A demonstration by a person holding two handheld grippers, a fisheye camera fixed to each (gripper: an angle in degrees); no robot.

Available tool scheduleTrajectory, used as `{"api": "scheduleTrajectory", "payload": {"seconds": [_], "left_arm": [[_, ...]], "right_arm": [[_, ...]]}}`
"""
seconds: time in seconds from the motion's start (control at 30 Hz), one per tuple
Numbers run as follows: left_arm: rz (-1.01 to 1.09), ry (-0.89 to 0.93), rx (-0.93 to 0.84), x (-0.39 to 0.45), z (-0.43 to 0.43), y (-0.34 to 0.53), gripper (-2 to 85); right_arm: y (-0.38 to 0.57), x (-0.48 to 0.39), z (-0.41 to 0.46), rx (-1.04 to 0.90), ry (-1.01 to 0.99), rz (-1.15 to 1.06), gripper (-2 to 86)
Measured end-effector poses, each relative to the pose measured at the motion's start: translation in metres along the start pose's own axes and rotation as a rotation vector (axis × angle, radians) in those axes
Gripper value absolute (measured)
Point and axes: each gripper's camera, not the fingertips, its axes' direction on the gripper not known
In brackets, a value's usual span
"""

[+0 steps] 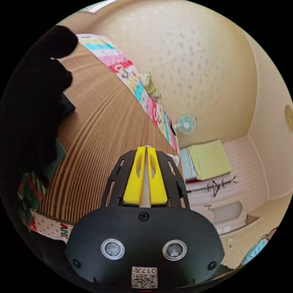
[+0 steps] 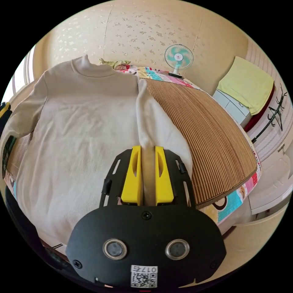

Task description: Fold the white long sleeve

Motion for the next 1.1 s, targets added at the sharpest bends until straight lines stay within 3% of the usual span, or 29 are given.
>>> {"api": "scheduleTrajectory", "payload": {"seconds": [0.03,0.1,0.33,0.47,0.53,0.63,0.77,0.87,0.93,0.97,1.0,1.1], "left_arm": [[0.031,-0.001,0.079,-0.002,-0.029,0.0,1.9],[0.127,-0.037,0.07,0.008,-0.041,0.014,5.7],[0.443,-0.085,-0.52,0.025,0.062,0.173,10.9],[0.432,-0.188,-0.689,-0.003,0.085,0.231,13.8],[0.443,-0.18,-0.645,-0.016,0.063,0.241,11.9],[0.404,-0.142,-0.647,-0.036,0.044,0.237,11.4],[0.384,-0.126,-0.68,-0.047,0.032,0.23,11.0],[0.411,-0.188,-0.693,-0.05,0.02,0.229,7.8],[0.446,-0.234,-0.667,-0.056,0.006,0.231,5.5],[0.443,-0.23,-0.659,-0.059,0.001,0.231,5.4],[0.429,-0.218,-0.643,-0.064,-0.008,0.231,5.5],[0.371,-0.179,-0.615,-0.076,-0.032,0.23,6.6]], "right_arm": [[-0.001,0.001,-0.001,0.001,0.011,-0.005,7.4],[-0.004,0.012,-0.006,0.004,0.013,-0.005,7.4],[-0.017,0.045,-0.022,-0.002,0.028,-0.01,6.5],[-0.015,0.088,-0.094,0.072,0.045,0.167,4.2],[0.002,0.116,-0.138,0.091,0.05,0.257,6.1],[0.035,0.159,-0.169,-0.033,0.021,0.289,11.7],[0.045,0.188,-0.135,-0.431,-0.419,0.054,7.5],[0.014,0.233,-0.15,-0.511,-0.293,-0.057,4.0],[-0.022,0.303,-0.192,-0.373,-0.136,0.108,4.1],[-0.037,0.359,-0.237,-0.162,-0.038,0.288,4.8],[-0.039,0.409,-0.277,0.018,-0.017,0.484,6.0],[-0.036,0.465,-0.333,0.208,-0.071,0.679,9.8]]}}
